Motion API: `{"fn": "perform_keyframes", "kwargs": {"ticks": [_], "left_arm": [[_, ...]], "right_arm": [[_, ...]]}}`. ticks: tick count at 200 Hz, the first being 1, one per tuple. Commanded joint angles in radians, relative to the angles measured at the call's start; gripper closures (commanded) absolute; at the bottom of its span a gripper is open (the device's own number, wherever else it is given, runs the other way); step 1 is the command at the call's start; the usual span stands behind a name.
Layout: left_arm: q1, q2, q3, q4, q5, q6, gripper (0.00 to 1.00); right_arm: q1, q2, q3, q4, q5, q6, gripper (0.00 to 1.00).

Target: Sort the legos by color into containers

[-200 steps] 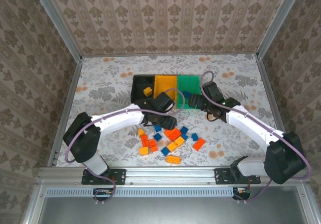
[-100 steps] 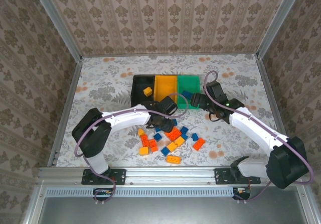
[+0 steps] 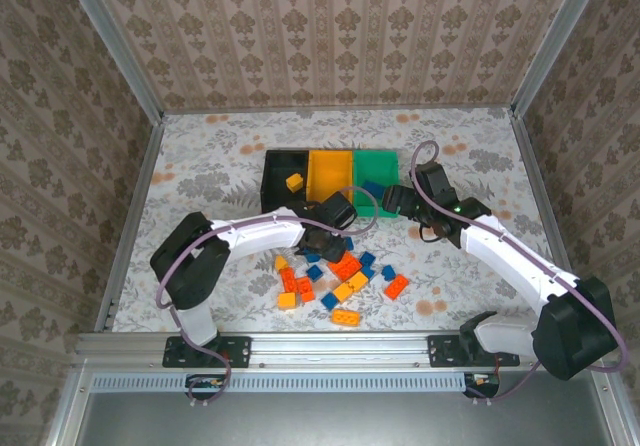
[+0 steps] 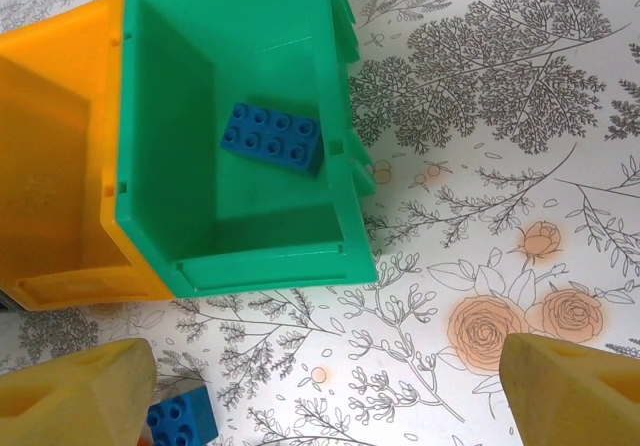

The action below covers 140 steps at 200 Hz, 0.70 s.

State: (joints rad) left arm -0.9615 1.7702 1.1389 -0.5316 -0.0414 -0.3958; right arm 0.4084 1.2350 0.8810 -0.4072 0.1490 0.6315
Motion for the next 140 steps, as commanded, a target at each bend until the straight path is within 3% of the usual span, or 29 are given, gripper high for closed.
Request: {"fn": "perform_keyframes", "kwargs": {"ticks": [1,20,53,84,140], "left_arm": [[-0.005,0.000,0.006,-0.022,0.000,0.002,0.62],[-0.006,-0.016,0.014,-0.038,-0.003,0.002,0.67],[0.002,-0.116,0.064,-0.080,-0.070,0.010,0.68],[0.076,-0.161,0.168,-0.071,-0.124,0.043,0.67],[0.205,0.080,0.427,-0.006,-0.091,0.087,0.67]], "right_arm": [[-0.008,-0.024,-0.017,-0.012,-0.006,0.005,0.10],[-0.011,-0.025,-0.017,-0.013,-0.006,0.006,0.09],[-0.016,-0.032,-0.021,-0.013,-0.012,0.009,0.09],[-0.018,-0.047,-0.030,-0.006,-0.016,0.017,0.10],[-0.028,-0.037,-0.037,-0.009,-0.019,0.020,0.09]]}}
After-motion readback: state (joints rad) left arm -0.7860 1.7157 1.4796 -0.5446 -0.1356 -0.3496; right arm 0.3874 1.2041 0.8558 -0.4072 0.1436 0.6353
